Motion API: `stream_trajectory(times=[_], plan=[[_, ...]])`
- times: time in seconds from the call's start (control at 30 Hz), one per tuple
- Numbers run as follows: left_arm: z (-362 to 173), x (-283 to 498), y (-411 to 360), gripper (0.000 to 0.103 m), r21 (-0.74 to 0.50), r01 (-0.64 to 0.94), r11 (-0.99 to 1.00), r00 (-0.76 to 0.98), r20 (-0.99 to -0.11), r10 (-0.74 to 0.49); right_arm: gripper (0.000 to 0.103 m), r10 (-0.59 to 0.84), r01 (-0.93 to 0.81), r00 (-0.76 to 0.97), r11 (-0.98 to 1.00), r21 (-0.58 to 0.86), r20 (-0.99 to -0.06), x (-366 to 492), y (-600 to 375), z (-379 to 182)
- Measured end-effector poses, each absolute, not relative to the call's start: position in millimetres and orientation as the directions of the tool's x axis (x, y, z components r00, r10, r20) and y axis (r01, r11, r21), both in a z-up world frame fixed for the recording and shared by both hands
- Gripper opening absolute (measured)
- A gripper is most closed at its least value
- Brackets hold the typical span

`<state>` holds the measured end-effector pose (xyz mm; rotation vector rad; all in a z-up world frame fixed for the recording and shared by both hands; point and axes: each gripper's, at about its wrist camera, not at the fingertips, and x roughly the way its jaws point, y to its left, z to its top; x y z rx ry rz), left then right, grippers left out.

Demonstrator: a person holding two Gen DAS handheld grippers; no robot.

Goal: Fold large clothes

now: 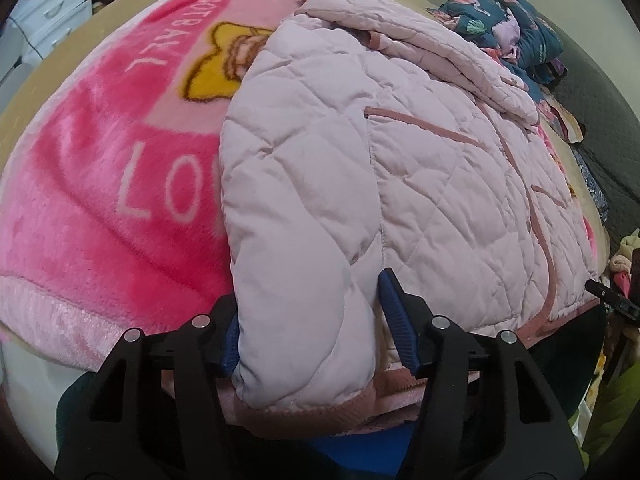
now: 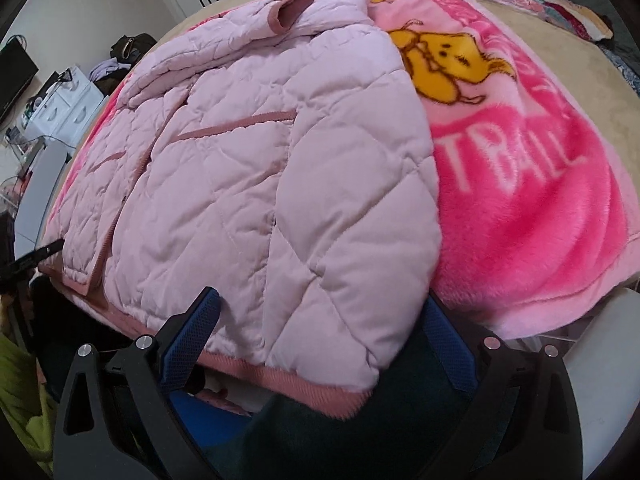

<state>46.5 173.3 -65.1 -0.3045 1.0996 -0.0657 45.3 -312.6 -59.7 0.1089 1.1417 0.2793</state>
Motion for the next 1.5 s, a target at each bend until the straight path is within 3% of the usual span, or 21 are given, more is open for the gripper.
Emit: stream_trajectory(times=[0.07,0.17,0.23,0.33,0.37,0.53,0.63,1.0,1.5], plan=[[-65.9,44.6,175.1,0.057,-0.275,-0.104,0.956,0.454,-0.868,-0.200,0.090,0.285,-0.173,0.385,0.957,0.234,-0.878,48.6,-309.6,-60.8],[-67.0,43.3,176.2,0.059,-0.279,-0.108,0.954,0.454,-0.868,-0.202,0.070,0.300,-0.195,0.408,0.951,0.238,-0.863,48.8,-306.3,-53.4],[-68.6,44.1,175.8,0.060,-0.278,-0.110,0.954,0.451,-0.870,-0.201,0.044,0.310,-0.208,0.429,0.948,0.241,-0.848,48.1,-307.1,-46.6],[-70.7,45.2,174.1,0.058,-0.273,-0.108,0.956,0.450,-0.871,-0.198,0.027,0.340,-0.223,0.470,0.939,0.263,-0.815,46.5,-314.2,-33.8],[-70.8,45.1,173.5,0.048,-0.276,-0.104,0.956,0.450,-0.870,-0.202,0.027,0.353,-0.229,0.483,0.934,0.274,-0.801,46.0,-315.6,-29.8],[-59.2,43.8,162.4,0.018,-0.255,-0.069,0.965,0.484,-0.854,-0.191,0.022,0.388,-0.248,0.553,0.921,0.299,-0.737,45.4,-316.8,-11.9],[-38.5,44.0,152.2,0.011,-0.206,-0.030,0.978,0.541,-0.826,-0.157,0.021,0.404,-0.253,0.593,0.915,0.316,-0.696,47.3,-318.9,2.3],[17.3,59.6,148.0,0.008,-0.218,-0.008,0.976,0.666,-0.729,-0.158,0.020,0.443,-0.297,0.686,0.895,0.334,-0.577,57.5,-319.5,41.7],[60.0,84.5,147.1,0.008,-0.229,-0.012,0.973,0.752,-0.644,-0.142,0.019,0.444,-0.284,0.750,0.886,0.368,-0.491,71.6,-328.5,63.1]])
